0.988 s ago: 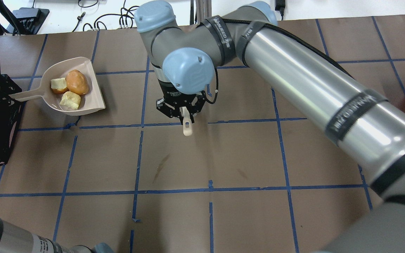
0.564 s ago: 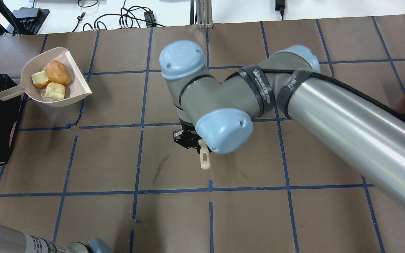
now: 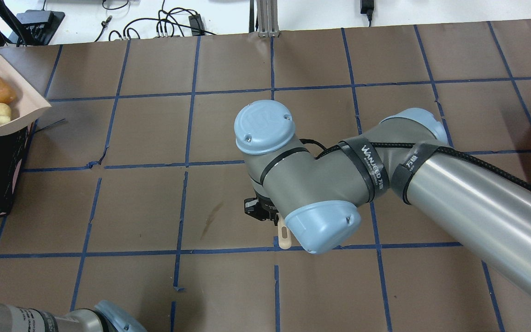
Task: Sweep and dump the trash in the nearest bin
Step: 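Tilt the dustpan over the trash bag to dump the bread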
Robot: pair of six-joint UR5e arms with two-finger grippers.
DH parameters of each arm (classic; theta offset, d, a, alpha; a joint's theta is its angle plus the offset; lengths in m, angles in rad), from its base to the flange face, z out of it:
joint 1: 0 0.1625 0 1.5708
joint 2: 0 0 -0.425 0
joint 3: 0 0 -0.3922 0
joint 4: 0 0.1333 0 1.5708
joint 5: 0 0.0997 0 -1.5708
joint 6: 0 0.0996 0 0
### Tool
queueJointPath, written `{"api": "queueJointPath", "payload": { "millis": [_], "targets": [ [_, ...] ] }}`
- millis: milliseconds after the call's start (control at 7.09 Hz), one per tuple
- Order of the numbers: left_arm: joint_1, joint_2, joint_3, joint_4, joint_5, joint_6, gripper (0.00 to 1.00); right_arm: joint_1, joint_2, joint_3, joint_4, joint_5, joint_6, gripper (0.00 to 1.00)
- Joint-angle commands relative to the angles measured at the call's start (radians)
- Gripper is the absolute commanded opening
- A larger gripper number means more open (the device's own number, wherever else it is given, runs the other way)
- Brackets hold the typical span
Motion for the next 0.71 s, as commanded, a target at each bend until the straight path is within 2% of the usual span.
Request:
{"api": "queueJointPath", "payload": {
  "millis": [0, 423, 564],
  "targets": [
    [0.109, 0.002, 0.092, -0.087, 0.044, 0.025, 0.01, 0.001, -0.023, 0.177, -0.25, -0.003, -0.001, 0.03],
    [0.223, -0.015, 0.123, -0.083, 0.084, 0.097, 0.01, 0.036, 0.0, 0.198, -0.29, 0.005, 0.006, 0.04],
    [0.222, -0.027, 0.134, -0.042, 0.166, 0.097, 0.01, 0.038, 0.023, 0.195, -0.299, 0.012, 0.006, 0.05]
  ]
}}
